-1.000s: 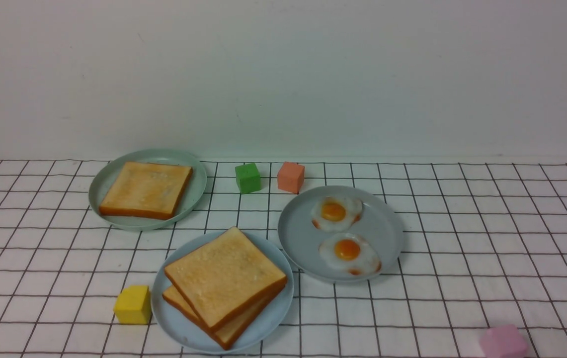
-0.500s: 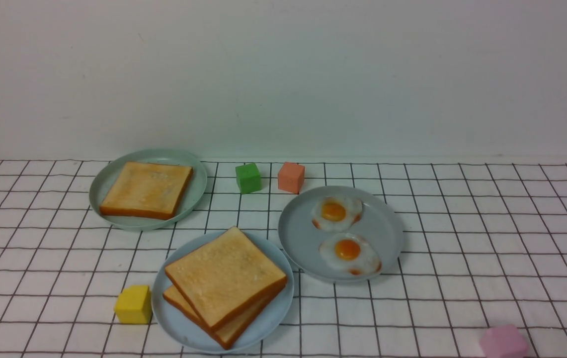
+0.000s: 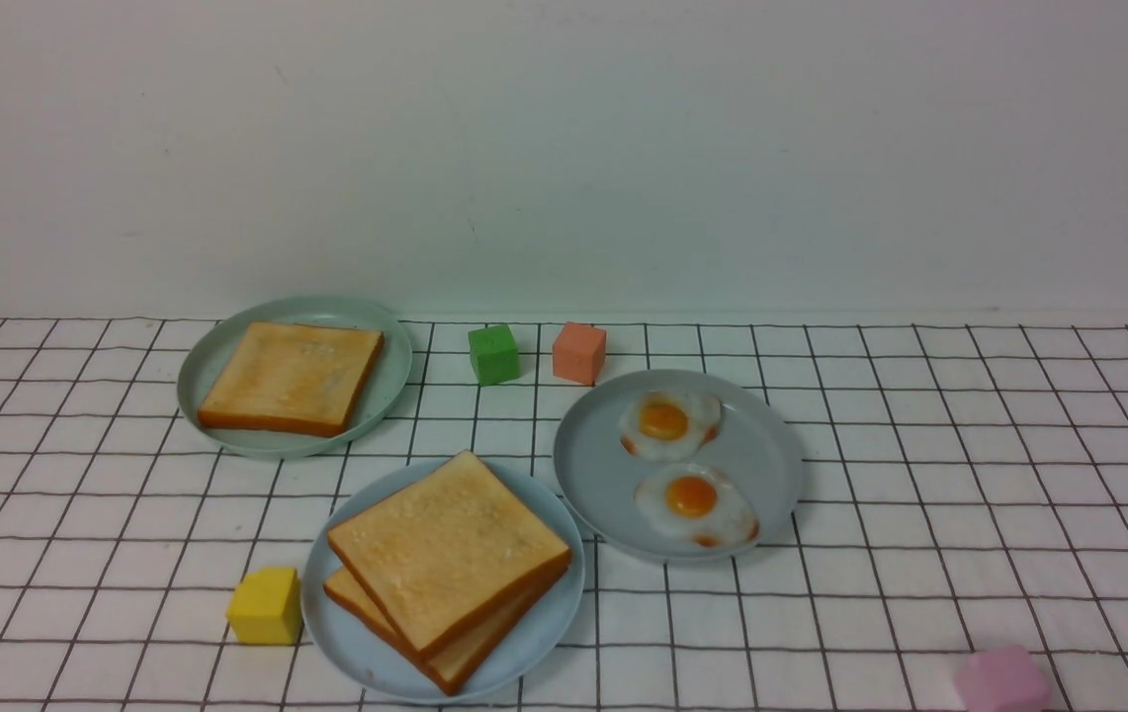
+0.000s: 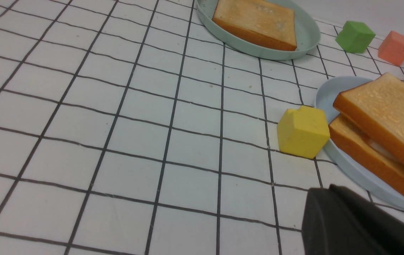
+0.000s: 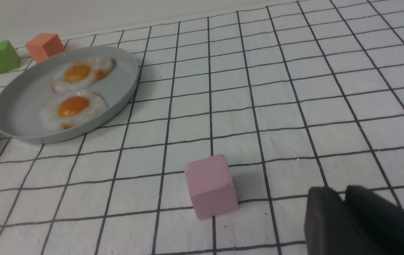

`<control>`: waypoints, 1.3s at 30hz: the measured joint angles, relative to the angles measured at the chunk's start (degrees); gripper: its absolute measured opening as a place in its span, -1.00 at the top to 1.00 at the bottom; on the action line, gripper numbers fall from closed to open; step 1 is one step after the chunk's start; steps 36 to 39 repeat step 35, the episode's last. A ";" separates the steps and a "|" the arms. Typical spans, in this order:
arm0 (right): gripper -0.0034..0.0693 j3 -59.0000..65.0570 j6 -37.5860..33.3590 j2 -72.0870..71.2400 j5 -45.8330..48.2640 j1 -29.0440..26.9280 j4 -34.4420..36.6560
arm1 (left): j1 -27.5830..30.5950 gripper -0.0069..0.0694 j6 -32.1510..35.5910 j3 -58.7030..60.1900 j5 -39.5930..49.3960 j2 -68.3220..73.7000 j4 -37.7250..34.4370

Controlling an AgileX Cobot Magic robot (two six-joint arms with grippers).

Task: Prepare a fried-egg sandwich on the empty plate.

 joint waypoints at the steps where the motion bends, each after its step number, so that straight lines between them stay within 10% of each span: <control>1: 0.63 0.00 0.00 0.00 0.00 0.00 0.00 | 0.00 0.83 0.00 0.00 0.00 0.00 0.00; 39: 0.51 0.00 0.00 0.00 0.00 0.00 0.02 | 0.00 0.77 0.00 0.00 0.00 0.00 0.00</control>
